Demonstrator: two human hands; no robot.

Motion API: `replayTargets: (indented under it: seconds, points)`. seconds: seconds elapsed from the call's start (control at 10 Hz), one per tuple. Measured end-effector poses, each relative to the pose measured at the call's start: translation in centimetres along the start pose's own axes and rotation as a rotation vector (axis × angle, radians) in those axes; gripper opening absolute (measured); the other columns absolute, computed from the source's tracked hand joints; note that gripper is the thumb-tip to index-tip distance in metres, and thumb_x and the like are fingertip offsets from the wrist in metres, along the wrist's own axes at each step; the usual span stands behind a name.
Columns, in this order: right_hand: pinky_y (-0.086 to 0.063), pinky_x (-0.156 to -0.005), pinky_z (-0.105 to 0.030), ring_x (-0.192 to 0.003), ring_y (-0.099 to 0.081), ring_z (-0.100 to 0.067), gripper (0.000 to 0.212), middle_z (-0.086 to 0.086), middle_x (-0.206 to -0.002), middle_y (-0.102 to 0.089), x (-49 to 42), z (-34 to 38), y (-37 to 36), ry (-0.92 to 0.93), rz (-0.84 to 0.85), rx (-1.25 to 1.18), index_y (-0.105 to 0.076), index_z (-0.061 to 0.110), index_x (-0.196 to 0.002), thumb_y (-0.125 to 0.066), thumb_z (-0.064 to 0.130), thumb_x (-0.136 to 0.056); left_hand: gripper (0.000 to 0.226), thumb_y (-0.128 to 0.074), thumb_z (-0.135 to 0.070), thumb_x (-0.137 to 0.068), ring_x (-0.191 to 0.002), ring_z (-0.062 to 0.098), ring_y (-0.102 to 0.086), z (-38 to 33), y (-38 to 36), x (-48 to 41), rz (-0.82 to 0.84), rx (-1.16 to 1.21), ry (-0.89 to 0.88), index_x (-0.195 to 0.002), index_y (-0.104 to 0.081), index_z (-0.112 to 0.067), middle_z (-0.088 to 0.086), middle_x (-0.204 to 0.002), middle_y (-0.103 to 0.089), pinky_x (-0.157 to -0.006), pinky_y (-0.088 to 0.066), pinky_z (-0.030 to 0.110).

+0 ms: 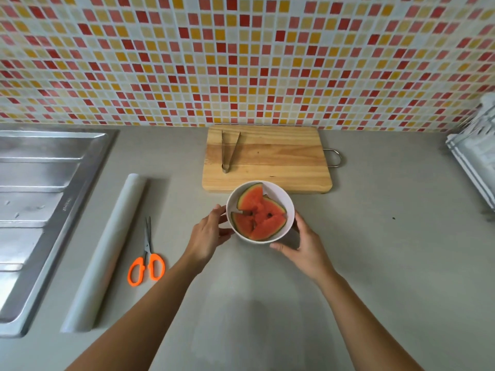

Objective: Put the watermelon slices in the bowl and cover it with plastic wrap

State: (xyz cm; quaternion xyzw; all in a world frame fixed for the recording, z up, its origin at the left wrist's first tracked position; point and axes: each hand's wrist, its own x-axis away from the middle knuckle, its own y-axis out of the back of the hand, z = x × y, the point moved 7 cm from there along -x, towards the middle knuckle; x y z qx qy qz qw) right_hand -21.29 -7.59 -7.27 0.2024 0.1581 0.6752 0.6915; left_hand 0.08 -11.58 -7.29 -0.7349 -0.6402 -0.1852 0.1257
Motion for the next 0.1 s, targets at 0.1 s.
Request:
replayTargets:
  seconds: [0.1]
  points:
    - [-0.032,-0.108,-0.024,-0.131,-0.039,-0.01,0.096,0.004,-0.144,-0.043,0.42,-0.53,0.06,-0.052,0.02,0.015,-0.022,0.02,-0.145,-0.079,0.035,-0.069,0.053,-0.025,-0.044,-0.1,-0.104,0.024,-0.064,0.1,0.49,0.53,-0.059,0.011,-0.011,-0.138,-0.047,-0.015,0.001,-0.128,-0.054,-0.09,-0.049,0.03]
